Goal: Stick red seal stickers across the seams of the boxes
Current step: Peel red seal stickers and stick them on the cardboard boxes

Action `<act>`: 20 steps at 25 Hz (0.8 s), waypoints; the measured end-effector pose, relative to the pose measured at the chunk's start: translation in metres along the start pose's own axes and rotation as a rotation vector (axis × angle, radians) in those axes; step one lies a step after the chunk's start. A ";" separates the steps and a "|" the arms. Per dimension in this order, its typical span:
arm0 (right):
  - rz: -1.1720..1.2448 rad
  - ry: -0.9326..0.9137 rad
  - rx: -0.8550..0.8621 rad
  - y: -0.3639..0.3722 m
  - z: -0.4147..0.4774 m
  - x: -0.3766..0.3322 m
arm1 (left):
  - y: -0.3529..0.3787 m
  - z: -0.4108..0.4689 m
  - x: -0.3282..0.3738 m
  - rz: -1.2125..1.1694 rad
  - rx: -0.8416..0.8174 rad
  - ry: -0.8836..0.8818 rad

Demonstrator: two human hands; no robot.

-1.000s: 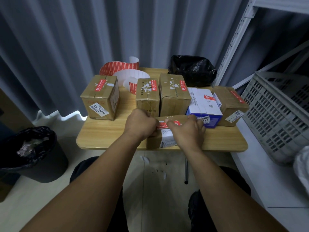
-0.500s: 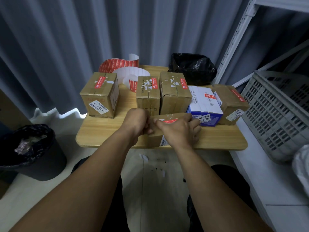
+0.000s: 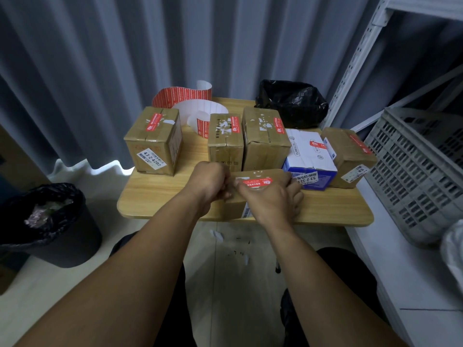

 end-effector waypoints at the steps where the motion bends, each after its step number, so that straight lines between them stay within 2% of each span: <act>1: -0.009 0.008 -0.007 0.000 0.000 -0.001 | 0.001 0.000 0.001 0.009 0.001 0.006; 8: 0.065 0.083 -0.025 -0.003 0.009 0.001 | 0.001 -0.005 0.001 0.045 -0.019 0.075; 14: 0.345 0.269 -0.062 -0.009 0.036 0.010 | 0.007 -0.004 0.000 0.189 0.041 0.113; 17: 0.514 0.276 -0.133 -0.018 0.038 0.018 | 0.007 -0.002 -0.004 0.082 0.042 0.071; 20: 0.561 0.254 -0.163 -0.024 0.037 0.020 | 0.005 -0.004 -0.007 -0.041 0.055 0.037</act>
Point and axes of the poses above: each hand's wrist, its own z-axis towards the middle knuckle, its own y-axis out of the palm, x = y × z, the point moved 2 cm from there along z, towards the middle knuckle, and after that the axes turned 5 degrees about z, right-handed, at the moved point
